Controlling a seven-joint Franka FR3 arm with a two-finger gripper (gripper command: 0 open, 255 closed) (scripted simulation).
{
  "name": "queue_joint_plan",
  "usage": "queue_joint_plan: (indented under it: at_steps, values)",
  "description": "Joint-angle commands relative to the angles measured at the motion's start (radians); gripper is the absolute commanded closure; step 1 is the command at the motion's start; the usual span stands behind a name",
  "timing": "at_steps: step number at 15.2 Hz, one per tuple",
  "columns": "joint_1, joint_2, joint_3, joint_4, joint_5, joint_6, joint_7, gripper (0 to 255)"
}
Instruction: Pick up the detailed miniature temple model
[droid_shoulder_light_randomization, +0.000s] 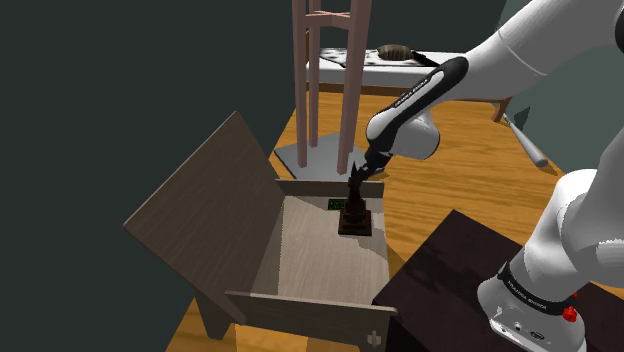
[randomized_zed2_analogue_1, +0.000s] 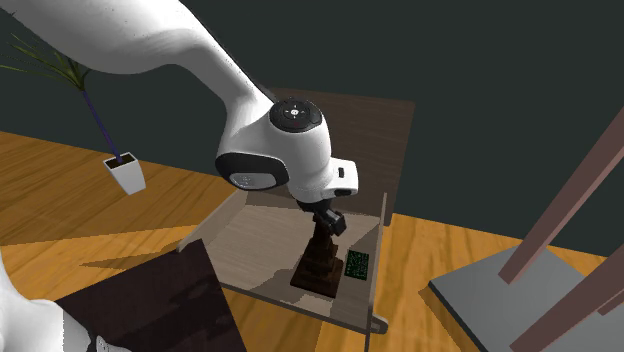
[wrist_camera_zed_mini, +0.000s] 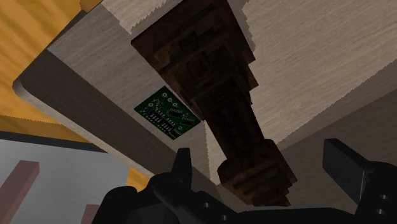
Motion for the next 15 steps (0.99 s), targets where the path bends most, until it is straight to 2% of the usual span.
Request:
queue_joint_plan:
  at_steps: [1,2,11,15]
  values:
    - [-0.001,0.01,0.001,0.002,0.023,0.005,-0.022,0]
    - [-0.001,0.009,0.001,0.002,0.021,0.004,-0.02,255]
    - [-0.001,0.01,0.001,0.002,0.023,0.005,-0.022,255]
    - [-0.006,-0.051,-0.013,-0.009,-0.099,-0.031,0.082,255]
